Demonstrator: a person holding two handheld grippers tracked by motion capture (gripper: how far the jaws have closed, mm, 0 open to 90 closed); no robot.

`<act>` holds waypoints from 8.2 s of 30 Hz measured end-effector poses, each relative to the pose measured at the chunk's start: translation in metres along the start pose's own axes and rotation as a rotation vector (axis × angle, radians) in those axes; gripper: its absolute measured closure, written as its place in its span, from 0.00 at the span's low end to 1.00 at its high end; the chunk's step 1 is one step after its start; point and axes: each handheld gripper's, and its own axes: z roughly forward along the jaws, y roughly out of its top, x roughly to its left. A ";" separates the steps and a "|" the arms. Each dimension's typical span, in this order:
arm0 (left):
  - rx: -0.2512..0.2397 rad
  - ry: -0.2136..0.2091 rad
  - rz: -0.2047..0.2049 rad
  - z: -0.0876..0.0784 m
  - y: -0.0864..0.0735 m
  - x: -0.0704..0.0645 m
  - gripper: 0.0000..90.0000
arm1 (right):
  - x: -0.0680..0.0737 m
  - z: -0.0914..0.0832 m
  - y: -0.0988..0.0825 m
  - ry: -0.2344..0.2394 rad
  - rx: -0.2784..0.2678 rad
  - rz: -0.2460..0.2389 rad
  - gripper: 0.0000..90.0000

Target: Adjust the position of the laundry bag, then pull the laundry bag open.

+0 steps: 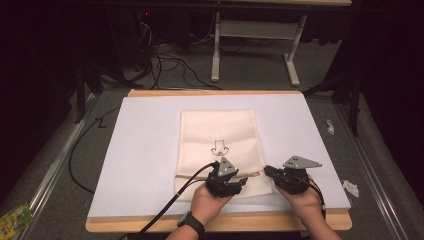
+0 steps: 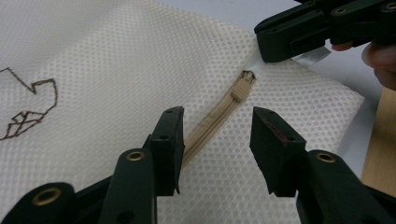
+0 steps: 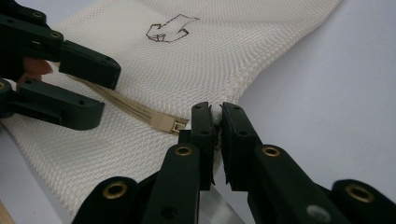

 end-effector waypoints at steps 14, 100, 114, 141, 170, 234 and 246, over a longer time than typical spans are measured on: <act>0.022 -0.021 0.009 0.030 0.009 -0.013 0.65 | 0.000 -0.001 0.001 0.006 -0.011 -0.005 0.95; -0.023 -0.005 0.034 0.032 0.006 -0.023 0.97 | 0.004 0.000 0.001 -0.033 0.000 -0.035 0.96; -0.014 -0.032 -0.008 0.031 0.005 -0.018 0.97 | 0.005 0.002 0.001 -0.038 0.019 -0.039 0.96; 0.003 -0.020 -0.060 0.016 -0.008 0.002 0.97 | -0.008 -0.001 -0.002 -0.063 0.007 0.000 0.97; -0.006 -0.016 -0.032 0.007 -0.010 0.001 0.97 | -0.003 0.001 -0.002 -0.066 0.006 -0.020 0.97; 0.083 0.048 0.053 0.034 0.005 -0.007 0.91 | -0.011 -0.002 -0.002 -0.086 0.001 0.016 0.97; 0.092 0.064 0.029 0.009 -0.008 0.013 0.91 | -0.019 -0.005 -0.004 -0.127 0.010 0.045 0.97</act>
